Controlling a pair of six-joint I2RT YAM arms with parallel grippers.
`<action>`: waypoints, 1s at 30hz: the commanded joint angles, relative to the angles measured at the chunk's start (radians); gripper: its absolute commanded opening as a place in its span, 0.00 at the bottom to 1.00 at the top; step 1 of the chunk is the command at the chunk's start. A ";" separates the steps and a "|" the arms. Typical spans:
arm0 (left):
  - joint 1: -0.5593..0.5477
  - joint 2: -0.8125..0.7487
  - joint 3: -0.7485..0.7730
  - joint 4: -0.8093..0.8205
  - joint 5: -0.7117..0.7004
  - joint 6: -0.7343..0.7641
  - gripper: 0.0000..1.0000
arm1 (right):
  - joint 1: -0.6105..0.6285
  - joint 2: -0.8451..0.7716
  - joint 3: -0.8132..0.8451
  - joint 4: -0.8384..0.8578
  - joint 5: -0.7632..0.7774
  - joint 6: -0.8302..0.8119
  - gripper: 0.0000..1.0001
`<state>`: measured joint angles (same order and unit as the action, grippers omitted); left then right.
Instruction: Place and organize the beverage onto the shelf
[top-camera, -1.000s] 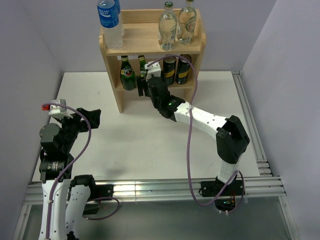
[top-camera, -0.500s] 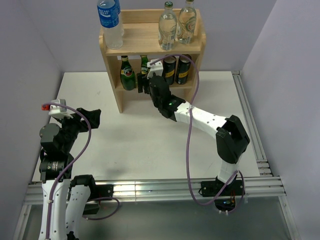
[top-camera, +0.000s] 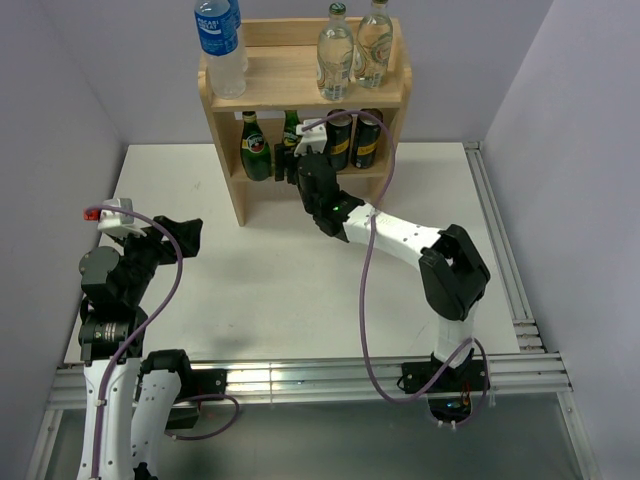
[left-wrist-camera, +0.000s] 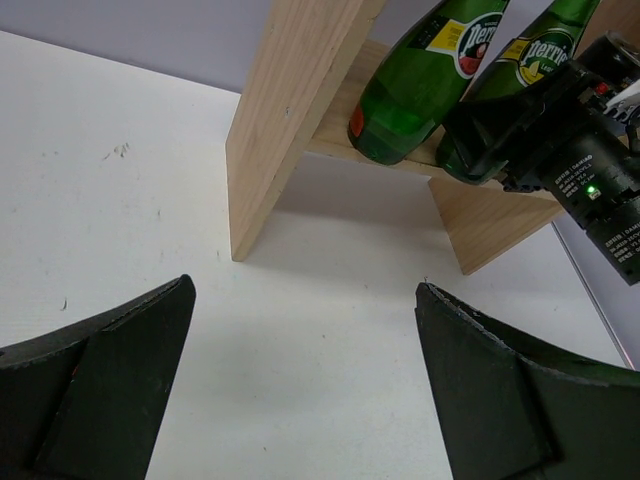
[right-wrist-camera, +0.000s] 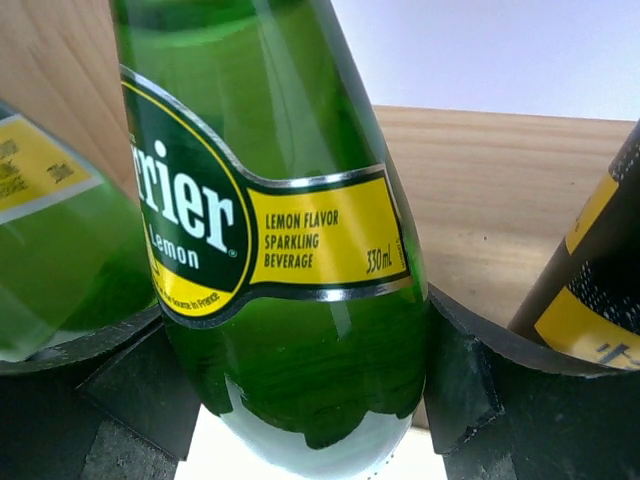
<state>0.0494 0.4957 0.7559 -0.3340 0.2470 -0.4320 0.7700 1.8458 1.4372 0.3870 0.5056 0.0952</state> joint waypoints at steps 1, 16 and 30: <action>0.006 0.007 0.002 0.046 0.018 0.001 0.99 | -0.015 -0.002 0.080 0.174 0.027 0.014 0.00; 0.006 0.007 0.002 0.047 0.021 0.001 0.99 | -0.038 0.087 0.112 0.208 0.037 0.044 0.00; 0.007 0.009 0.002 0.047 0.021 0.001 0.99 | -0.038 0.078 0.062 0.196 0.025 0.074 0.00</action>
<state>0.0513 0.5018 0.7559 -0.3336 0.2497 -0.4320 0.7414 1.9335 1.4899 0.4942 0.5228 0.1417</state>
